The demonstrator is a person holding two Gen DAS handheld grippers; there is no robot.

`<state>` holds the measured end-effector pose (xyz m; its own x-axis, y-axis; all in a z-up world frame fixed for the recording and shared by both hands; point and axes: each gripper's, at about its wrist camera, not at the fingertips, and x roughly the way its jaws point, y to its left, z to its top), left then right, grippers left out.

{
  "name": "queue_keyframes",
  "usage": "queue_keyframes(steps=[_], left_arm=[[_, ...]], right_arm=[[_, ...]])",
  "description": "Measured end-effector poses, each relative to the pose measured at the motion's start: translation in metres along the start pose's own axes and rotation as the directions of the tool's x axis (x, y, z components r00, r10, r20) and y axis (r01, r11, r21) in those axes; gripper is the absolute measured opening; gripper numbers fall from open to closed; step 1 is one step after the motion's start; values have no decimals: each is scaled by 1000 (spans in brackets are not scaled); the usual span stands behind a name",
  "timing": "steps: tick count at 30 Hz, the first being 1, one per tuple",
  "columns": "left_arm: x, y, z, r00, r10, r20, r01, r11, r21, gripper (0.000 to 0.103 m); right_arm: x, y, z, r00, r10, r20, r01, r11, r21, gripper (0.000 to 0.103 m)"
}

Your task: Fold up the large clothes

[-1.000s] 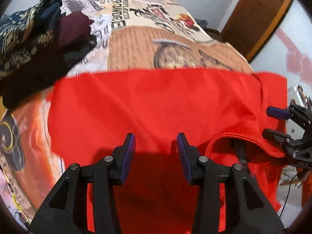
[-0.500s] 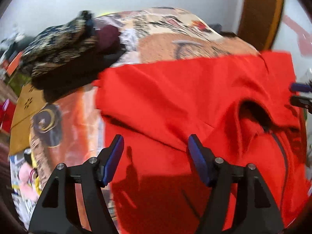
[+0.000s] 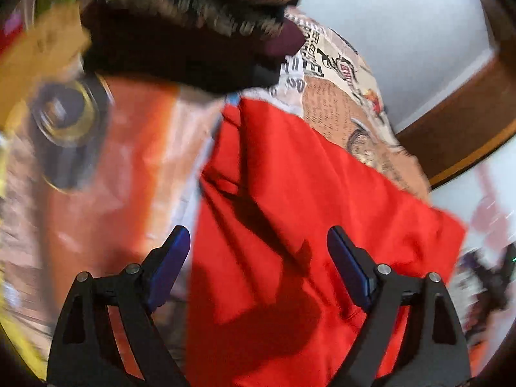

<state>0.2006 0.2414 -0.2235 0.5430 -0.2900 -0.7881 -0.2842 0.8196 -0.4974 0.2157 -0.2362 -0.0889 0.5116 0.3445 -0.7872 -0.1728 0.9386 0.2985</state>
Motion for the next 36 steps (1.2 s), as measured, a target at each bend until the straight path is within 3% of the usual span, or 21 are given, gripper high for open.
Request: queue_keyframes(steps=[2,4,8,10,12,13,15,16,18,26,30,33,36], left_arm=[[15,7,1,998,-49,-30,47,997,-57,87],[32,15,3,997,-54,-54,48,992,-117,87],[48,15,4,997,-54,-49,47,992,-121,87],[49,8,6,998,-53,-32,50,995,-90,87],[50,2,7,999,-44,-21,42,997,-67,85],[51,0,9,1000,-22,-16,21,998,-58,80],[52,-9,12,999,47,-1,-47,999,-28,55],[51,-13,13,998,55,5,-55,998,-22,47],[46,-22,15,999,49,17,-49,999,-4,17],[10,-74,39,988,76,133,-98,982,164,11],[-15,-85,57,973,54,223,-98,977,190,11],[-16,-89,75,956,95,279,-158,964,214,11],[-1,-83,88,957,118,266,-179,960,215,11]], right_arm=[[12,-13,2,999,34,-36,-31,997,70,89],[23,-21,3,994,85,-66,-76,989,128,89],[33,-23,4,980,190,-65,-178,971,157,89],[42,-21,6,979,189,-71,-177,972,152,81],[48,-18,8,984,167,-67,-157,978,134,58],[51,-15,9,987,149,-66,-140,983,119,51],[52,-12,13,990,126,-66,-118,987,108,29],[51,-13,16,989,137,-63,-129,985,117,26],[46,-14,26,987,152,-46,-145,982,117,17],[33,21,78,987,159,26,-158,987,-36,14],[29,41,105,982,166,92,-155,981,-115,13],[37,46,120,980,154,125,-137,981,-139,13],[61,40,131,984,141,110,-128,985,-116,13]])
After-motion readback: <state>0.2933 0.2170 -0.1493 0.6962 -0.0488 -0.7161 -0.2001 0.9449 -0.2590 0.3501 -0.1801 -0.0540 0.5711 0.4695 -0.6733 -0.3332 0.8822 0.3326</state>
